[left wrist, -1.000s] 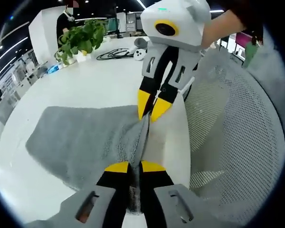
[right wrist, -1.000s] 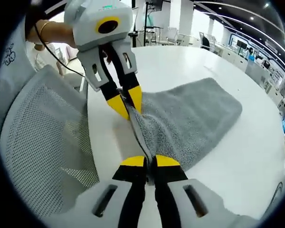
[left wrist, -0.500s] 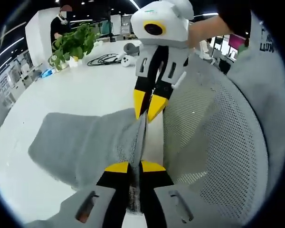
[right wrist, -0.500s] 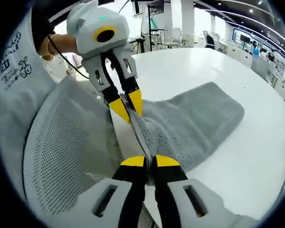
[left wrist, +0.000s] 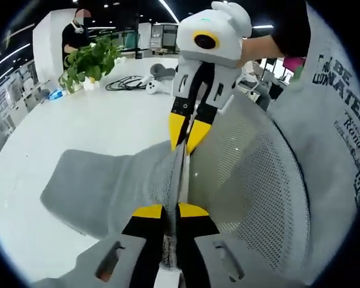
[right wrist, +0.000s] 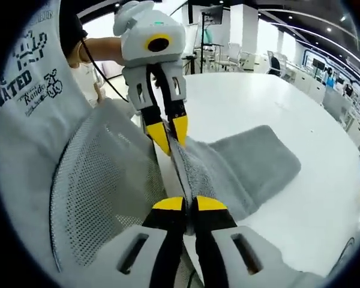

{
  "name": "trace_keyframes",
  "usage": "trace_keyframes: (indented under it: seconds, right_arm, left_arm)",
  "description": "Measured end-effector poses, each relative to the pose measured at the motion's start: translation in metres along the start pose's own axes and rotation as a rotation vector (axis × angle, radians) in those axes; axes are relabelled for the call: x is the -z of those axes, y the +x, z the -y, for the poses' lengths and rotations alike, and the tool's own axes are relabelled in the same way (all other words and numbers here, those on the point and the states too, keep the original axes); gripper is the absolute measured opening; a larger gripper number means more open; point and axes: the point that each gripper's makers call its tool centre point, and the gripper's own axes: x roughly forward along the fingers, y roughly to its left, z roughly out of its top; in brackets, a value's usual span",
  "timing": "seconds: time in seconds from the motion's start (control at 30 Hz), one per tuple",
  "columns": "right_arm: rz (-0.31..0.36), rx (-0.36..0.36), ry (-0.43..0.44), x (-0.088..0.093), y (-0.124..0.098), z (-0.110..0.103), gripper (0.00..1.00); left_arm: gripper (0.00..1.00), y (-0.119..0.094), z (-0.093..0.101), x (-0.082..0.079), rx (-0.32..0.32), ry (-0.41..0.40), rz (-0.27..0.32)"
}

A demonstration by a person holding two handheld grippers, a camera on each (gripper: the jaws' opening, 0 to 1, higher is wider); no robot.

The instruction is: Fold the towel on the table until its edges align and the towel forms a compact rectangular stack.

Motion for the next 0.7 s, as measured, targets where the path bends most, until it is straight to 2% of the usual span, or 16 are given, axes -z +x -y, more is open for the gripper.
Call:
trace_keyframes:
  seconds: [0.23, 0.47, 0.7]
  right_arm:
    - [0.025, 0.026, -0.002, -0.006, -0.007, 0.004, 0.03]
    - [0.059, 0.067, 0.038, -0.015, -0.013, 0.024, 0.03]
    - [0.098, 0.079, 0.078, -0.031, -0.022, 0.045, 0.03]
  left_arm:
    - [0.07, -0.005, -0.006, -0.008, -0.008, -0.043, 0.022]
    - [0.06, -0.011, -0.023, -0.02, -0.035, -0.079, 0.032]
    - [0.07, -0.021, -0.047, -0.036, -0.056, -0.067, 0.054]
